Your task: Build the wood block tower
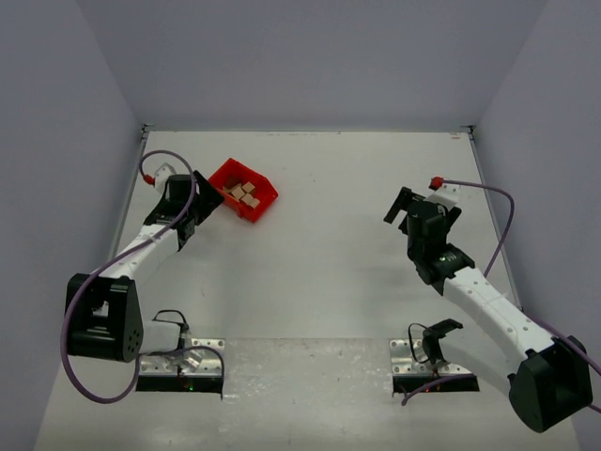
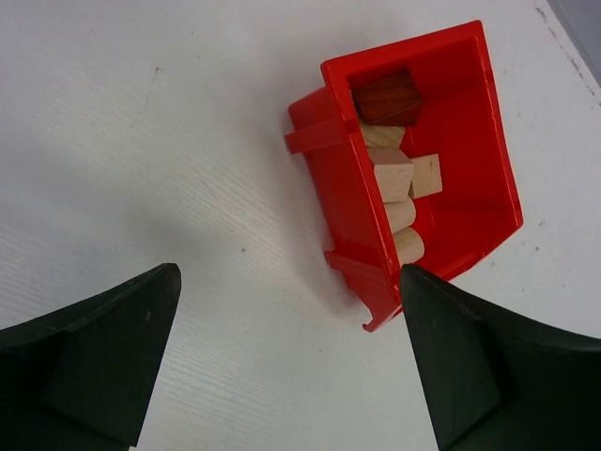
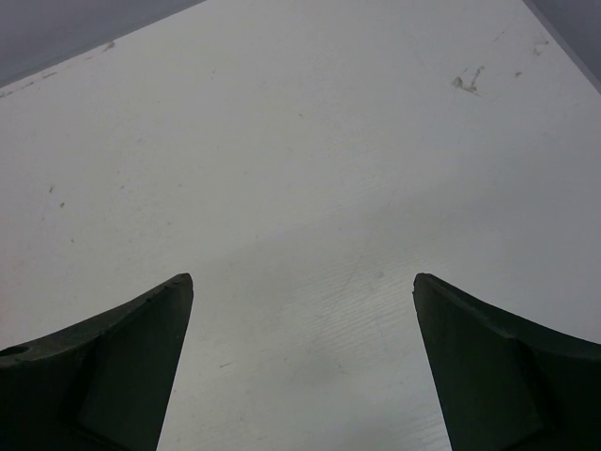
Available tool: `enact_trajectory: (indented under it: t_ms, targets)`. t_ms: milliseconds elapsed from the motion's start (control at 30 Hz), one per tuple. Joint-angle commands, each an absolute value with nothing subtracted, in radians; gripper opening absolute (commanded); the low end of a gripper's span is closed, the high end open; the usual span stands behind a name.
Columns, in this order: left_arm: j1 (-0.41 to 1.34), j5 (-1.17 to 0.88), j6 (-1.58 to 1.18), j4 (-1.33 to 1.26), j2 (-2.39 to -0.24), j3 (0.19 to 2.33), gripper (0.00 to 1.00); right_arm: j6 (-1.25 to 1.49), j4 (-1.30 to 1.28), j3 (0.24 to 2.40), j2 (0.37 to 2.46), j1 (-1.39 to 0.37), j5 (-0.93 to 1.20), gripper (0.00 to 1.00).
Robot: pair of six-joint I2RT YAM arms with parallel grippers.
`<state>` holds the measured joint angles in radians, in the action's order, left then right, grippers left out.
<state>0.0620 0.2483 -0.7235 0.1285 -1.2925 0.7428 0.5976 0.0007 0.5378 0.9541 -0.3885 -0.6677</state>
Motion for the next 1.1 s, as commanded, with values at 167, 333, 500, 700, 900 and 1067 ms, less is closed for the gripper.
enact_trajectory:
  t_ms: [167, 333, 500, 700, 900, 1067]
  targets:
    - [0.054, 0.307, -0.776, 0.076, -1.464, 0.863, 0.90, 0.563, 0.071, 0.524, 0.984, -0.391, -0.650, 0.99]
    - [0.054, 0.304, -0.777, 0.073, -1.553, 0.915, 0.79, 0.538, 0.090, 0.529, 1.017, -0.391, -0.641, 0.99]
    - [0.054, 0.270, -0.770, 0.043, -1.625, 0.963, 0.75, 0.519, 0.087, 0.546, 1.055, -0.391, -0.644, 0.99]
    - [0.052, 0.255, -0.753, 0.054, -1.724, 1.040, 0.52, 0.506, 0.083, 0.561, 1.088, -0.393, -0.649, 0.99]
    - [0.054, 0.303, -0.718, 0.081, -1.784, 1.103, 0.31, 0.498, 0.076, 0.566, 1.099, -0.392, -0.661, 0.99]
    - [0.055, 0.304, -0.655, 0.083, -1.817, 1.144, 0.02, 0.491, 0.063, 0.568, 1.100, -0.391, -0.667, 0.99]
